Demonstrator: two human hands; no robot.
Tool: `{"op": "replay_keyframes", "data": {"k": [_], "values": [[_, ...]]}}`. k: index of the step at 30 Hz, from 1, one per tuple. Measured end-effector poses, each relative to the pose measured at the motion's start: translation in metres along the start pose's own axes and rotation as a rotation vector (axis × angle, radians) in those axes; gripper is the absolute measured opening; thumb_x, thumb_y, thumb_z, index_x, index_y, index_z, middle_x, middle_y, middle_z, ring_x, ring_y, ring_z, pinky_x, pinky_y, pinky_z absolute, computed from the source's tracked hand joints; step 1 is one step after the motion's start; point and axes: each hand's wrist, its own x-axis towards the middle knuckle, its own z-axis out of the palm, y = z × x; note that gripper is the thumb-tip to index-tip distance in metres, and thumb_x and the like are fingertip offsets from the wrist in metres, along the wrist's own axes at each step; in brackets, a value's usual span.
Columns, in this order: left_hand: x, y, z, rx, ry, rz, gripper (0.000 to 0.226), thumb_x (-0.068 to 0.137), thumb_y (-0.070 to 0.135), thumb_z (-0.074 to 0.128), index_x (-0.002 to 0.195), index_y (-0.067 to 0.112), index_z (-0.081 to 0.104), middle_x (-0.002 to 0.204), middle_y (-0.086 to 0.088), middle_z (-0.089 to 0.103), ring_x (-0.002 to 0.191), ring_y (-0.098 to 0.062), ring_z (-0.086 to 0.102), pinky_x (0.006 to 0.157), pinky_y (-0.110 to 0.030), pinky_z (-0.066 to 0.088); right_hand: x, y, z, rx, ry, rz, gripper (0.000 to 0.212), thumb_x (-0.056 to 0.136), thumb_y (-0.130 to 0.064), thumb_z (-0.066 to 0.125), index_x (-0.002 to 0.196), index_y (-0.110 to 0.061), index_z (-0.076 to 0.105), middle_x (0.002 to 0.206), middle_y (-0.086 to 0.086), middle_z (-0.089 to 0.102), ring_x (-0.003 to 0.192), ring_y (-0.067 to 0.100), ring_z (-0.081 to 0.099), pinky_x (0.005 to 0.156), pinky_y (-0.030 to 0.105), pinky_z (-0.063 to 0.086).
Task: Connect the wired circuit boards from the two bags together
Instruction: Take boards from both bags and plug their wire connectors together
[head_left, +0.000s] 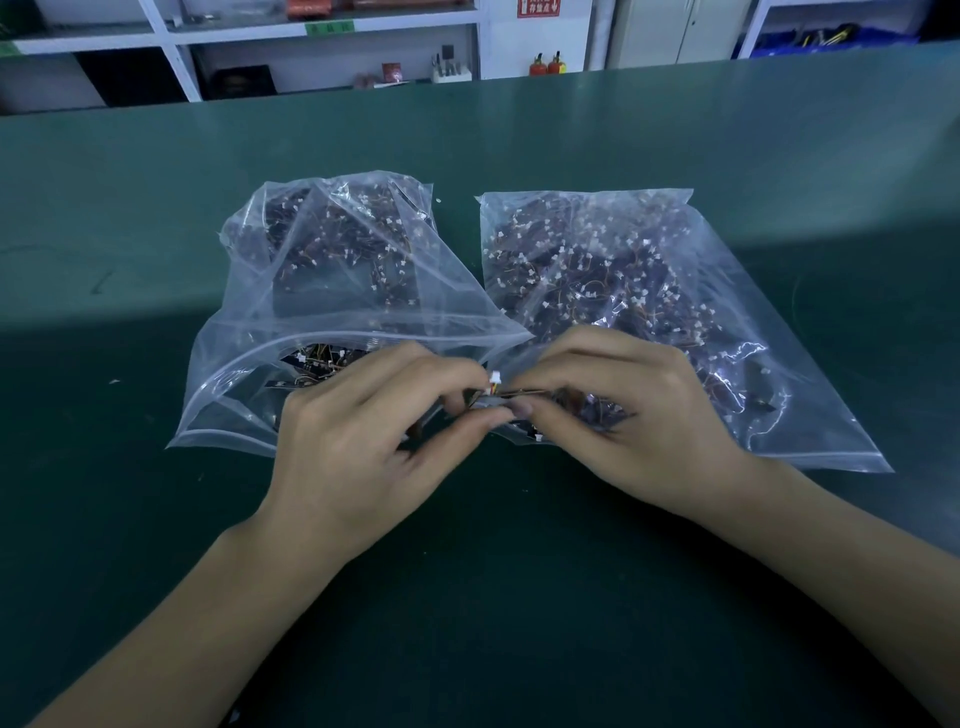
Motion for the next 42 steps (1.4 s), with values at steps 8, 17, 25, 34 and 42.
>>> {"op": "replay_keyframes", "data": {"k": [8, 17, 25, 34, 42], "values": [[-0.0007, -0.0065, -0.0003, -0.015, 0.005, -0.039, 0.016, 0.102, 0.023, 0.077, 0.093, 0.010, 0.081, 0.088, 0.001, 0.068, 0.069, -0.007, 0.055, 0.056, -0.033, 0.049, 0.0000, -0.0001, -0.0016, 0.028, 0.046, -0.021, 0.011, 0.099, -0.009, 0.078, 0.110, -0.009, 0.082, 0.095, 0.008, 0.073, 0.077, 0.019, 0.067, 0.067, 0.033, 0.053], [-0.0006, -0.0048, -0.0010, -0.030, 0.029, -0.010, 0.015, 0.102, 0.017, 0.076, 0.095, 0.006, 0.083, 0.101, -0.003, 0.075, 0.080, -0.015, 0.069, 0.062, -0.035, 0.054, -0.0004, -0.0008, -0.0010, 0.042, 0.042, 0.012, 0.009, 0.100, -0.010, 0.077, 0.107, -0.010, 0.082, 0.094, 0.002, 0.071, 0.075, 0.015, 0.065, 0.066, 0.029, 0.051], [-0.0002, -0.0027, -0.0023, -0.054, 0.054, -0.016, 0.008, 0.100, 0.011, 0.078, 0.099, 0.006, 0.084, 0.086, -0.004, 0.076, 0.074, -0.017, 0.068, 0.069, -0.031, 0.053, 0.0014, -0.0046, -0.0031, 0.059, 0.146, -0.003, 0.006, 0.097, -0.006, 0.079, 0.102, -0.003, 0.080, 0.092, 0.005, 0.074, 0.074, 0.015, 0.064, 0.066, 0.025, 0.050], [-0.0003, -0.0006, -0.0020, -0.049, 0.055, -0.048, 0.009, 0.097, 0.010, 0.079, 0.091, 0.005, 0.083, 0.080, 0.009, 0.067, 0.067, -0.004, 0.051, 0.069, -0.021, 0.044, 0.0012, -0.0051, -0.0034, 0.074, 0.146, -0.007, 0.004, 0.096, -0.006, 0.080, 0.098, -0.003, 0.079, 0.089, 0.007, 0.074, 0.070, 0.016, 0.062, 0.063, 0.028, 0.049], [-0.0004, 0.0021, -0.0016, -0.125, 0.039, -0.078, 0.006, 0.096, 0.011, 0.080, 0.094, 0.006, 0.082, 0.084, 0.003, 0.073, 0.071, 0.001, 0.055, 0.067, -0.017, 0.043, 0.0007, -0.0057, -0.0014, 0.111, 0.124, 0.005, 0.005, 0.095, -0.006, 0.081, 0.098, -0.004, 0.078, 0.090, 0.007, 0.074, 0.071, 0.013, 0.061, 0.070, 0.018, 0.046]]}}
